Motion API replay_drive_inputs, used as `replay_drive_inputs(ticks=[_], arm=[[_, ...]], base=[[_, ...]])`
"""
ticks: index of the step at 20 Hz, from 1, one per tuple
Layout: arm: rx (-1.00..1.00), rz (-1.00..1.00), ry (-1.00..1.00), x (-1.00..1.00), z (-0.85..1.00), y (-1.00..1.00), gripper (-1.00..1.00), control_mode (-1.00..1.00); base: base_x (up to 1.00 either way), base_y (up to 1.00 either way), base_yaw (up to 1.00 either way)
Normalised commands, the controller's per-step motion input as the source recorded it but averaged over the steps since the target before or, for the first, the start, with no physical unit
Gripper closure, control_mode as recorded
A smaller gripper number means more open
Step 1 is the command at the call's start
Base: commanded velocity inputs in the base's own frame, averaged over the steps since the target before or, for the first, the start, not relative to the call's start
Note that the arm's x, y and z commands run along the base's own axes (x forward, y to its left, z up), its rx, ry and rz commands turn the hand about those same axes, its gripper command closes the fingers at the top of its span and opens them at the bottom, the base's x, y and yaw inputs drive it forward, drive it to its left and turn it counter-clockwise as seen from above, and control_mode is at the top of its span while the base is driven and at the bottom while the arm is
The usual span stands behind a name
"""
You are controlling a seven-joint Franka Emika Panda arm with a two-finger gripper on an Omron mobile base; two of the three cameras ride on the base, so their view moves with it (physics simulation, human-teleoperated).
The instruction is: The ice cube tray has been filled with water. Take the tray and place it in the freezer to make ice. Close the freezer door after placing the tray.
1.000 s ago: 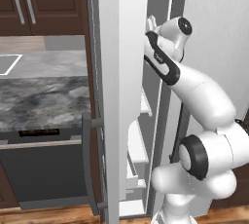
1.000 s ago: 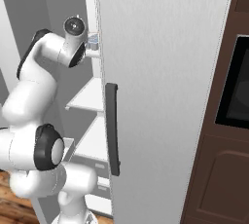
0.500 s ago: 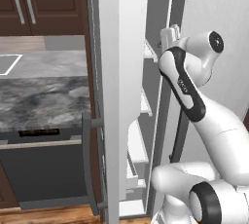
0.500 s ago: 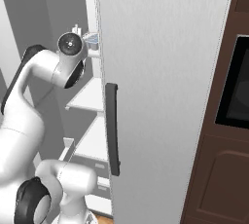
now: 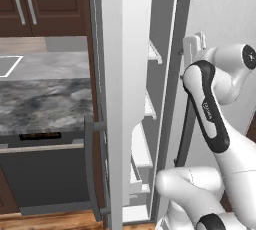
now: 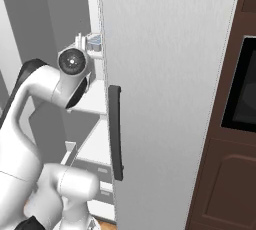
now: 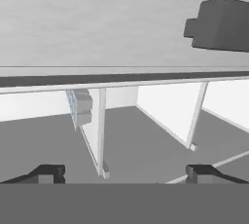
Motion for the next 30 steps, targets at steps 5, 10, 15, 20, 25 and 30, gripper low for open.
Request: replay_drive_inputs(ticks=[5,10,15,20,25,30], arm=[[0.00,0.00,-0.06,-0.53,0.00,-0.43,-1.00,-1.00],[0.00,0.00,0.00,-0.32,0.00,-0.41,-1.00,-1.00],[0.00,0.00,0.00,-0.24,0.00,-0.09,-1.00,1.00],[0.00,0.00,0.00,0.00,0.00,0.00,-1.00,1.00],[0.00,0.00,0.00,0.00,0.00,0.00,-1.00,1.00],[0.00,0.00,0.00,0.00,0.00,0.00,-1.00,1.00]], base=[[0.00,0.00,0.00],[0.00,0.00,0.00],[-0.06,0.00,0.00],[-0.27,0.00,0.00],[-0.45,0.00,0.00],[-0.48,0.00,0.00]])
